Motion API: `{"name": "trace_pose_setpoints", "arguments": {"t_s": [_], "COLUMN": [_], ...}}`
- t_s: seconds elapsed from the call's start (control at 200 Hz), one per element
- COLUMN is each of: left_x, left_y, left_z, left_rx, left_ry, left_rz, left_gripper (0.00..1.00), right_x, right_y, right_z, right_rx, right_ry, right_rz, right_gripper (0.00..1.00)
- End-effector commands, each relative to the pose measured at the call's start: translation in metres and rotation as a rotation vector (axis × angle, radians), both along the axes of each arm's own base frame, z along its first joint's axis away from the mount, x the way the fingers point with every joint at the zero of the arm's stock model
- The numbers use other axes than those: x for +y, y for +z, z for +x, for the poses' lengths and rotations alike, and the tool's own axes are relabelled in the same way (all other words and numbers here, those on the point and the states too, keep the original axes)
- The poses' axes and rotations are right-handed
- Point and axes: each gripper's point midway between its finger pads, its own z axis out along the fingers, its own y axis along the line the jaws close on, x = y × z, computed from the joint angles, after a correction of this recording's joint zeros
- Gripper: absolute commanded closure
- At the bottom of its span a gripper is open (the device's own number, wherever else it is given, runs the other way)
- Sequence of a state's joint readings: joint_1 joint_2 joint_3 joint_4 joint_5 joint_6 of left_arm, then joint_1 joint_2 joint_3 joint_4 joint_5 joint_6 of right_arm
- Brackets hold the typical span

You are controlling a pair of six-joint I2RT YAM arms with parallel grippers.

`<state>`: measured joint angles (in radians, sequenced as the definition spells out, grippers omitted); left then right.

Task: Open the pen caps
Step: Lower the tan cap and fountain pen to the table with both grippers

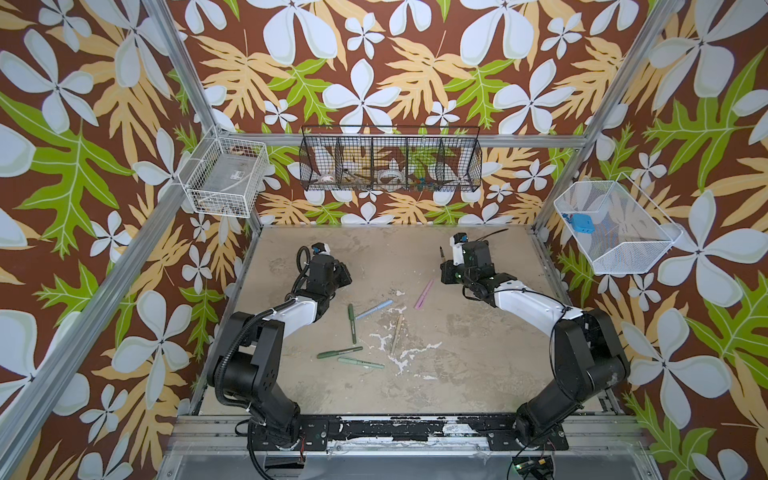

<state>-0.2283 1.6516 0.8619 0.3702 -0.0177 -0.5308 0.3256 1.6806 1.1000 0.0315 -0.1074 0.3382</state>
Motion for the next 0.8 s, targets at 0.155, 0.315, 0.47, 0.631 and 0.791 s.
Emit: {"name": "trace_pose_setpoints", "arguments": {"t_s": [0.155, 0.315, 0.47, 0.631, 0.791], "left_x": [0.016, 0.029, 0.034, 0.036, 0.039], "left_y": [-0.019, -0.036, -0.048, -0.060, -0.073], "left_z": [0.023, 0.034, 0.042, 0.049, 0.051], "left_rx": [0.040, 0.075, 0.100, 0.134, 0.174], "left_ry": [0.023, 0.042, 0.047, 0.052, 0.055], "left_rz": [-0.039, -0.041, -0.003, 0.033, 0.059], "left_gripper": [0.97, 0.97, 0.95, 0.94, 0.93], "right_x": [-0.024, -0.035, -0.040, -0.041, -0.044], "right_y": [-0.026, -0.041, -0.054, -0.070, -0.092], "right_z": [0.035, 0.056, 0.069, 0.079, 0.084], "right_rx": [0.072, 0.099, 0.120, 0.153, 0.199], "right_ry": [-0.078, -0.115, -0.139, -0.150, -0.150], "right_rz": [-0.001, -0.022, -0.050, -0.079, -0.120], "right_gripper": [1.00, 1.00, 1.00, 1.00, 0.99]}}
